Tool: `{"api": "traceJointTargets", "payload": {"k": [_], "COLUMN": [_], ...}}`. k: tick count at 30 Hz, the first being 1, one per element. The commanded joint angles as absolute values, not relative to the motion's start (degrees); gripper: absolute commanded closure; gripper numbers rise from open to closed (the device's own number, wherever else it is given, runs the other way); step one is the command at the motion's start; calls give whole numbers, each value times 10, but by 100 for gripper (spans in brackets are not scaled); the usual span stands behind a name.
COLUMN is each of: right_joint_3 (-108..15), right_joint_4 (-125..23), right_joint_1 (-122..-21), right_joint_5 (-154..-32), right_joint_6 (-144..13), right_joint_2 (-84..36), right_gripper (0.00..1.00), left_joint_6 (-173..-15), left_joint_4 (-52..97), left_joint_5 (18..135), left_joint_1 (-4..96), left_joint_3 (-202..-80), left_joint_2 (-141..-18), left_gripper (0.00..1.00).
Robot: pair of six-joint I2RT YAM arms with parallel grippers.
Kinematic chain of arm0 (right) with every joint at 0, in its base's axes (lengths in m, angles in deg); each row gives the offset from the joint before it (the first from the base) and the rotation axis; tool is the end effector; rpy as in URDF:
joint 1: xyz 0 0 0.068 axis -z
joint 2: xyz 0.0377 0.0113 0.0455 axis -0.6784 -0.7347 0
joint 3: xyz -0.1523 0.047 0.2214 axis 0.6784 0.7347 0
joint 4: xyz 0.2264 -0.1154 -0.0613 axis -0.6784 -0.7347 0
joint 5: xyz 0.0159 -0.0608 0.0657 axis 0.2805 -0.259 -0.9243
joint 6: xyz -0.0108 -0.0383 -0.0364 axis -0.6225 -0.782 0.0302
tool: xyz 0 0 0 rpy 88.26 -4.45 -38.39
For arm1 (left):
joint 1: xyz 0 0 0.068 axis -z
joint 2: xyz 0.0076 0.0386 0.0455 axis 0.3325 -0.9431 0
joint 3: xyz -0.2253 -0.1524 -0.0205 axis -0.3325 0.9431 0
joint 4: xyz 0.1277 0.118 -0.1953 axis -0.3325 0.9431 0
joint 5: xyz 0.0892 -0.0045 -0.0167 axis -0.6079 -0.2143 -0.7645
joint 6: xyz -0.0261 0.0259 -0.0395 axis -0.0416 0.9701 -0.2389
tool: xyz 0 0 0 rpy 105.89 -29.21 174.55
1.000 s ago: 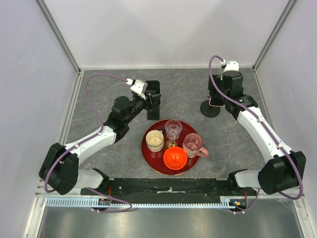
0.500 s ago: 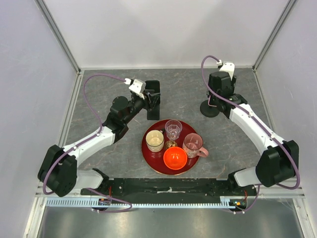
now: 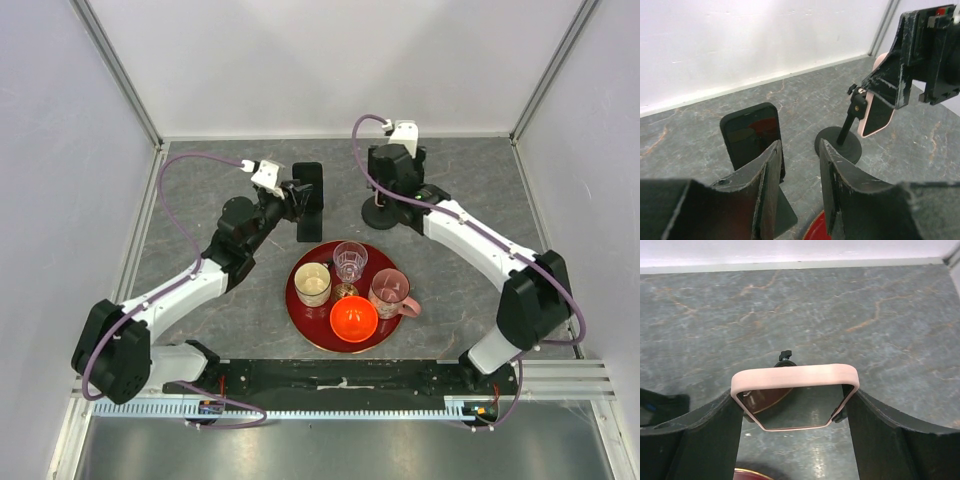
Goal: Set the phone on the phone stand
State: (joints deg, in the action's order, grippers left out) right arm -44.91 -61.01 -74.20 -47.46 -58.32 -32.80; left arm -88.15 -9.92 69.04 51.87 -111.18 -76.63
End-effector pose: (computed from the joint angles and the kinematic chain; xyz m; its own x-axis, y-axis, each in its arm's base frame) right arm 0.3206 0.1706 0.3234 -0.3551 0.0022 -0.9348 0.1471 0.9877 -0.0536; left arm 0.2451 -0.1564 0.3027 0.0057 -0.1284 -0.9917 0.5519 0.8274 -0.1039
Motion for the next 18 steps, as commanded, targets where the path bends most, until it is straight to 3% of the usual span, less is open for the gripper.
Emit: {"api": "traceJointTargets", "payload": {"k": [1, 10, 12, 13, 16, 17, 18], "right_joint_3": [-526, -581, -591, -593, -598, -606, -613], "right_joint_4": [-545, -541, -540, -545, -558, -566, -576], "right_joint_1": [-766, -810, -813, -815, -822, -824, -825], "right_joint_5": [-470, -418, -413, -414, -415, -409, -408], "right_joint_6": [-533, -526, -535, -535, -534, -532, -529], "right_joint_2": [-355, -420, -431, -433, -432, -433, -435], "right_gripper": [100, 100, 91, 85, 46, 28, 22], "left_joint_6": [-887, -898, -898, -898, -899, -900, -905], "left_joint_4": [-104, -102, -102, -102, -99, -96, -90], "left_joint_5": [639, 632, 632, 632, 631, 628, 628], "left_joint_1": [514, 514, 514, 514, 514, 513, 512], "left_joint_3": [-1110, -1106, -1104, -1103, -1102, -1103, -1104], "left_joint_2": [-743, -735, -734, -733, -728, -727, -725], "left_gripper": [58, 58, 58, 58, 57, 58, 57]}}
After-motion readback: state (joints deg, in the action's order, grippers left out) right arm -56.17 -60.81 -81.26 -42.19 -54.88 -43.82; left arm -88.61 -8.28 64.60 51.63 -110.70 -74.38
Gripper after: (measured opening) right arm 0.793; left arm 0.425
